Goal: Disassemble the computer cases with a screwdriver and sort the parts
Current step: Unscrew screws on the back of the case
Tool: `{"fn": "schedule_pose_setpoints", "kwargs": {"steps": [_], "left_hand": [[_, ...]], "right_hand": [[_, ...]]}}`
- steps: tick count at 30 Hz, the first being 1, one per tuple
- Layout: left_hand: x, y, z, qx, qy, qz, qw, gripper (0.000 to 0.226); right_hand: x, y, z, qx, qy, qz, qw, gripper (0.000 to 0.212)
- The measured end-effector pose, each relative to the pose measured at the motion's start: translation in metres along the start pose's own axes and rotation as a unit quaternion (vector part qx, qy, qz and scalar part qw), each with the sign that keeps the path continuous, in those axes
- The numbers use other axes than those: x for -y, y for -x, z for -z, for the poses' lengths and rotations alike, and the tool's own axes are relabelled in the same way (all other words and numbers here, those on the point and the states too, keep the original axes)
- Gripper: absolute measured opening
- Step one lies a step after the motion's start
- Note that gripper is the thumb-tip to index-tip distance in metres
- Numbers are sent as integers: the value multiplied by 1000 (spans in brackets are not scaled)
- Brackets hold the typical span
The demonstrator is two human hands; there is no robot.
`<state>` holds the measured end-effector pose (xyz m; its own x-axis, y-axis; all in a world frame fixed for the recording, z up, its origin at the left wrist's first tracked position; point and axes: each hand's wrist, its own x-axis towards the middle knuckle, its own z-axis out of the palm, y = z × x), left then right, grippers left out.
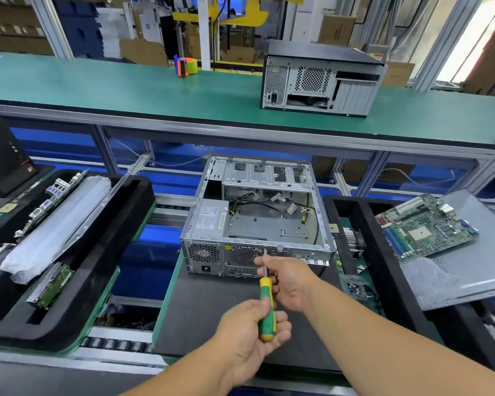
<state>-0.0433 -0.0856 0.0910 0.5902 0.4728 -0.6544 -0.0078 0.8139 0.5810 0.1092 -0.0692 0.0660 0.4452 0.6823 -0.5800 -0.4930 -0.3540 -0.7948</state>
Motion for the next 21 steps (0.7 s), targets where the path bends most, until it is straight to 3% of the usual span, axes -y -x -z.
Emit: {"fn": "schedule_pose_setpoints", "kwargs": {"steps": [3, 8, 10, 14, 16, 21], "left_hand": [[-4, 4, 1, 19, 12, 26, 999, 29], [4, 0, 1, -61, -169, -41, 983, 35], [5, -1, 2, -71, -152, -52, 984, 32], [-4, 8, -2, -11, 34, 46, 998, 38], [-2, 9, -1, 14, 21, 55, 998, 45], [2, 2, -6, -62, -103, -30, 992, 35]], "right_hand": [[1, -3, -2, -17, 10, -2, 1000, 23], [-2, -5, -3, -35, 8, 6, 999, 23], [-2, -5, -5, -37, 3, 10, 999, 21], [0, -6, -6, -35, -14, 5, 999, 17], [-1, -5, -5, -38, -17, 2, 999, 15], [-1, -5, -6, -47, -19, 4, 999, 15]]}}
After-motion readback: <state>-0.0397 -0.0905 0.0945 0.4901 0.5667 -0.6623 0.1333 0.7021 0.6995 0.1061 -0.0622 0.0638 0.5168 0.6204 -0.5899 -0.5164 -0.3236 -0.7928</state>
